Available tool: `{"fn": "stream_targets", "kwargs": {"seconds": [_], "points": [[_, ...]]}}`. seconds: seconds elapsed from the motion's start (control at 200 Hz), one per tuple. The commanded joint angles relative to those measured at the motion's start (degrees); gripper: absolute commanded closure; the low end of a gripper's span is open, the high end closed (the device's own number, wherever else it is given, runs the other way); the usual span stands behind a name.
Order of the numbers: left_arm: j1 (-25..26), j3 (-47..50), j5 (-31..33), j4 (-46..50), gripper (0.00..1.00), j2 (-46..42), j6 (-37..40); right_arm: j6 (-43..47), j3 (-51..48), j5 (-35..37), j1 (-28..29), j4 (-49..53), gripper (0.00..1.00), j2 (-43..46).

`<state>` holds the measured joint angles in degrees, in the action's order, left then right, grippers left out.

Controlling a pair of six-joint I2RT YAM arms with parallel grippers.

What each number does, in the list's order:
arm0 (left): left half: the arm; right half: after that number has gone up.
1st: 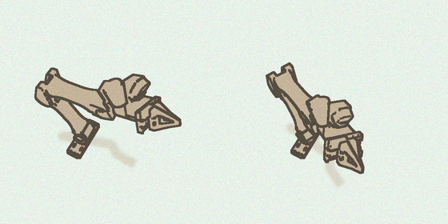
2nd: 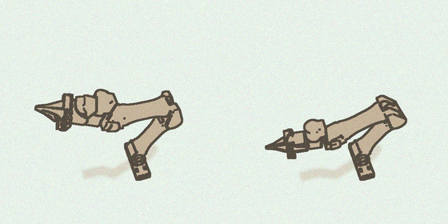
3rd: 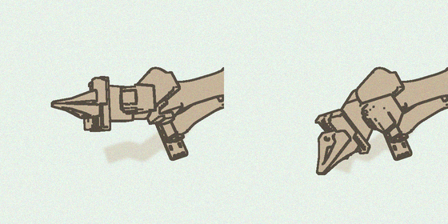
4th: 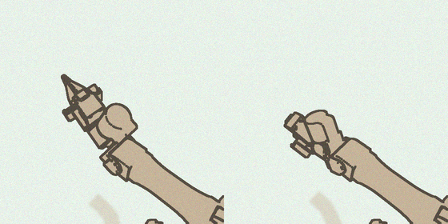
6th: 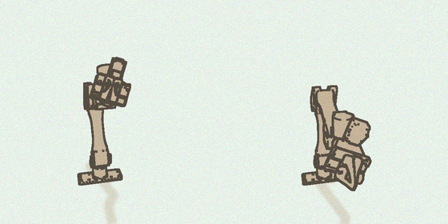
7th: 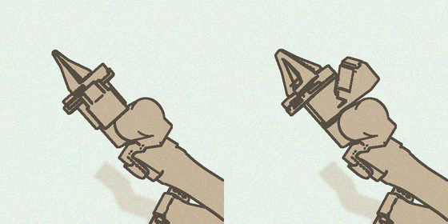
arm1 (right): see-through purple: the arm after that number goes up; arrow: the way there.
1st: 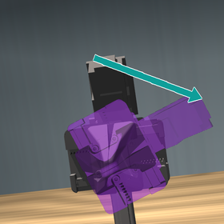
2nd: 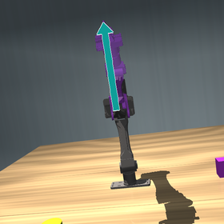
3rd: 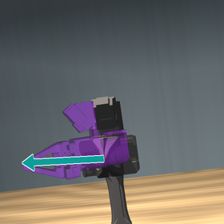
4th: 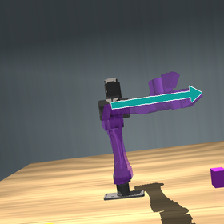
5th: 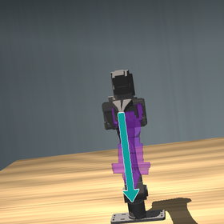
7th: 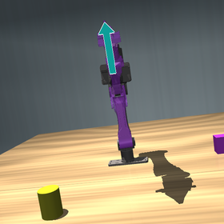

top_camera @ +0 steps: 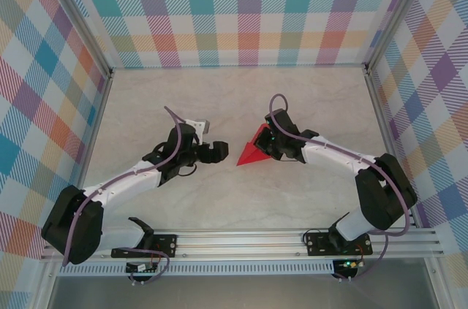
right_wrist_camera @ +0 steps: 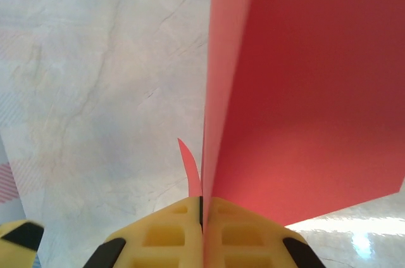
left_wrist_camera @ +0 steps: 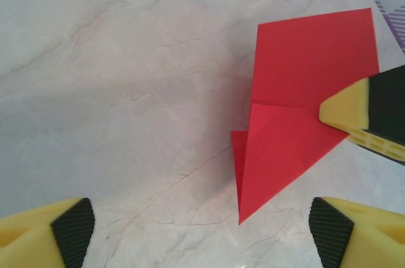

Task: Fold a paper plane with a square sheet of paper (pick it up from the middle)

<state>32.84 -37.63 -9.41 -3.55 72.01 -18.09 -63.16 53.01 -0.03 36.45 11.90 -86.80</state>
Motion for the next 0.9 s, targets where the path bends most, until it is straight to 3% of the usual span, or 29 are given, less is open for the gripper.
{"fn": "stream_targets", "kwargs": {"seconds": [0.0, 0.2, 0.55, 0.895], "points": [[2.2, 0.4, -1.3, -6.2, 0.18, 1.4, 9.0, -7.3, -0.4, 1.5, 0.5, -0.5, 0.96, -0.9], [5.0, 2.2, 0.8, -14.4, 0.2, 4.8, 16.3, -13.4, 0.5, 0.0, 1.1, -3.8, 0.95, -5.0], [8.1, 4.9, -4.7, -27.9, 0.28, 14.6, 23.5, -19.1, -0.2, -2.6, 1.1, -4.3, 0.95, -7.6], [11.2, 3.0, -0.6, -35.1, 0.44, 24.2, 25.4, -19.8, -1.0, -3.8, 1.1, -4.0, 0.94, -7.3]]}}
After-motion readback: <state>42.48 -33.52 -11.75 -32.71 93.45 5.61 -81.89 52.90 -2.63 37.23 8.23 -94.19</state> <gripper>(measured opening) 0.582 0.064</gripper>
